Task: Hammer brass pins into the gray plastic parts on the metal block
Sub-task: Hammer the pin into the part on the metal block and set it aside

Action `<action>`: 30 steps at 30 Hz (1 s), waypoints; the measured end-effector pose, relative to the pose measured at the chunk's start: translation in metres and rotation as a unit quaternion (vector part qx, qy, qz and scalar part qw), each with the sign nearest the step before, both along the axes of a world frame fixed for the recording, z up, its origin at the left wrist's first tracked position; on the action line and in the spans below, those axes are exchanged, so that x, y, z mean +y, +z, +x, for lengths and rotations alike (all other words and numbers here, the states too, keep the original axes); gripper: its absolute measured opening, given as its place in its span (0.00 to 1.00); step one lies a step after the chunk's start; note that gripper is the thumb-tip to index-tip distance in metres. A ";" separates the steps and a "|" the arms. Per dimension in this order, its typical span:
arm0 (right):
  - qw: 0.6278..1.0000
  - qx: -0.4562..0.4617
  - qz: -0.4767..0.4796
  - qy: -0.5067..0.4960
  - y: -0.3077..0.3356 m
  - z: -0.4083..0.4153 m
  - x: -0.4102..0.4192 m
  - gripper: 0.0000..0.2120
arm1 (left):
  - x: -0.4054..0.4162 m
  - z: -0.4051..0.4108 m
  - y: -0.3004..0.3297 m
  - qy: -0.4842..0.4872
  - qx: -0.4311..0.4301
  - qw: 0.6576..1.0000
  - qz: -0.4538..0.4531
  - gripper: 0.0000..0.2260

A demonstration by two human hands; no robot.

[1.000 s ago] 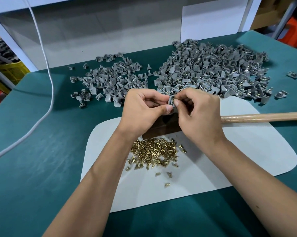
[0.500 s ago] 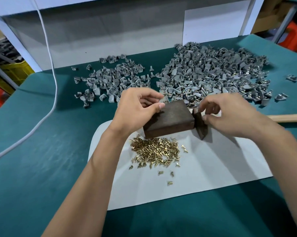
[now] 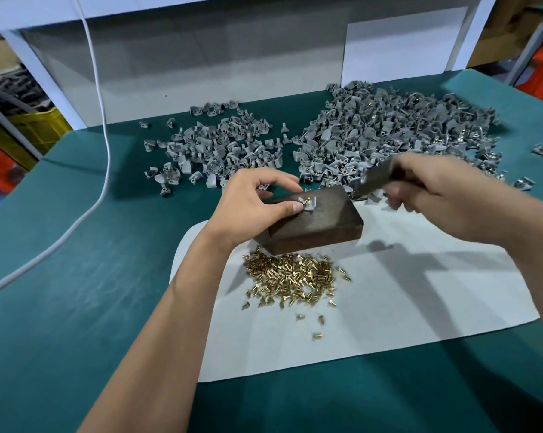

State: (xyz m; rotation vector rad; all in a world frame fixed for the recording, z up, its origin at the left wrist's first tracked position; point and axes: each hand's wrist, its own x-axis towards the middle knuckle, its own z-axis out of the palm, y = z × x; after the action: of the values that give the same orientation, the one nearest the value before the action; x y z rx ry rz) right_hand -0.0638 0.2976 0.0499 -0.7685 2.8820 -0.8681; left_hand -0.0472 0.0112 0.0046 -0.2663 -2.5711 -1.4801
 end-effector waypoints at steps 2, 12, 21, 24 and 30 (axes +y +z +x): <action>0.999 0.033 -0.029 -0.011 0.002 0.002 -0.015 0.08 | 0.003 0.000 -0.002 0.001 -0.007 1.000 0.020 0.06; 0.974 0.201 -0.106 0.004 0.011 0.008 -0.060 0.07 | 0.003 -0.004 -0.008 -0.005 -0.029 0.999 0.031 0.03; 0.977 0.203 0.026 -0.056 0.012 0.009 -0.067 0.10 | 0.002 -0.003 -0.005 -0.003 -0.043 0.999 0.032 0.02; 0.981 0.186 0.026 -0.045 0.005 0.018 -0.077 0.10 | 0.002 -0.003 -0.005 -0.005 -0.041 0.998 0.040 0.03; 0.971 0.221 0.079 -0.048 0.015 0.012 -0.074 0.09 | 0.003 -0.002 -0.004 0.000 -0.047 0.998 0.038 0.04</action>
State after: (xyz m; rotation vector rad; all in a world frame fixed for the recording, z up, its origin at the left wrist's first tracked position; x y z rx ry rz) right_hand -0.0514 0.2240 0.0644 -0.9128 3.3482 -0.5141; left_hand -0.0494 0.0138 0.0004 -0.1926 -2.5782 -1.6228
